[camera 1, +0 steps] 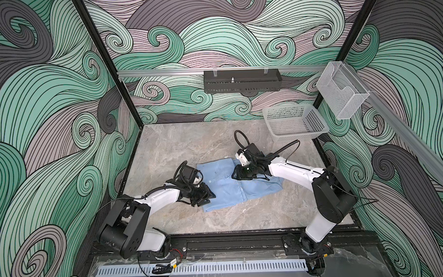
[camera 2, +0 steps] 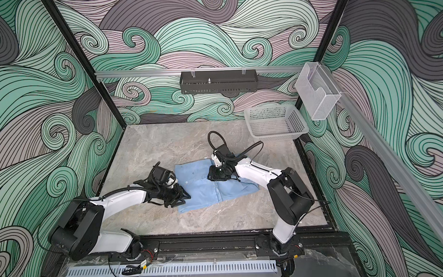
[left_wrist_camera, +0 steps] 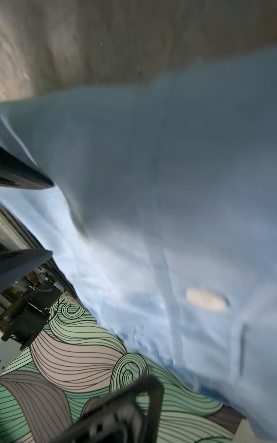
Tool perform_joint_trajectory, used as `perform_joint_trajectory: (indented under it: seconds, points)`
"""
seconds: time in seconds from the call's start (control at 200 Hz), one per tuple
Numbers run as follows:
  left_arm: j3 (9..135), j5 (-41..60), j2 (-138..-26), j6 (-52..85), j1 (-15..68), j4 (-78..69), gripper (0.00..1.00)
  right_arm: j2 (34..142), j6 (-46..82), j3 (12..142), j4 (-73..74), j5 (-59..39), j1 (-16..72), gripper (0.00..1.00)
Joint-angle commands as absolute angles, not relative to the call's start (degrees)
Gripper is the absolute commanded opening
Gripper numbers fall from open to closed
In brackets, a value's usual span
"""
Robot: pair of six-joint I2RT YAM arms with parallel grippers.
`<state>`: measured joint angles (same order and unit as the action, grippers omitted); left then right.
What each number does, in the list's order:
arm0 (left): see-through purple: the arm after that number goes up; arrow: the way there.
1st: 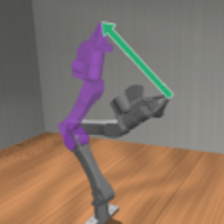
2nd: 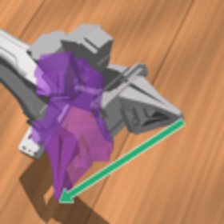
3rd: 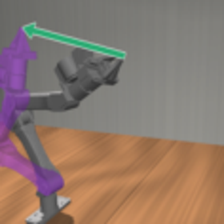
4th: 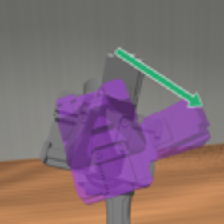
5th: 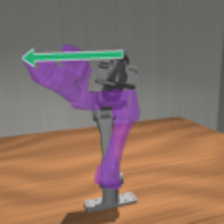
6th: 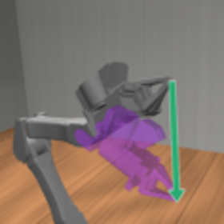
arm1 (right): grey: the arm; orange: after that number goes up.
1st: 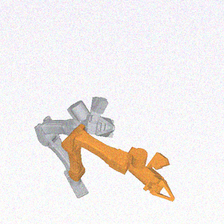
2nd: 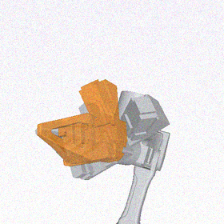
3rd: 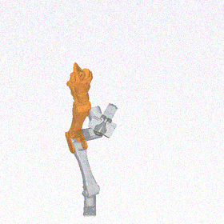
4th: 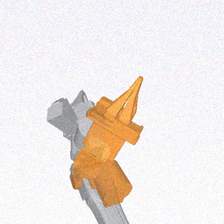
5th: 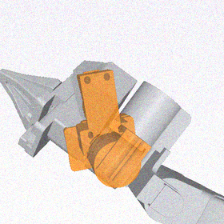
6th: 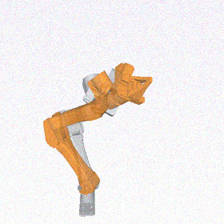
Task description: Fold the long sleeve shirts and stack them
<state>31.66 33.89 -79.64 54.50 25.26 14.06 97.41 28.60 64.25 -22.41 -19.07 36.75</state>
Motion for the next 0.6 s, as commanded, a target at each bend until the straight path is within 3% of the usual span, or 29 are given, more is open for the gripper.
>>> perform_joint_trajectory:
  seconds: [0.0, 0.28, 0.595]
  points:
    - [29.82, 33.93, -81.08, 54.96, 25.49, 11.51, 0.43, 98.01, 27.37, 65.98, -24.54, -19.48, 37.68, 0.35]
    - [30.56, 31.53, -83.08, 49.98, 23.35, 18.28, 0.42, 104.92, 27.39, 65.51, -21.64, -21.07, 39.45, 0.27]
    - [36.97, 28.37, -82.40, 38.59, 12.77, 32.15, 0.42, 113.37, 30.55, 63.37, -15.36, -23.82, 40.87, 0.24]
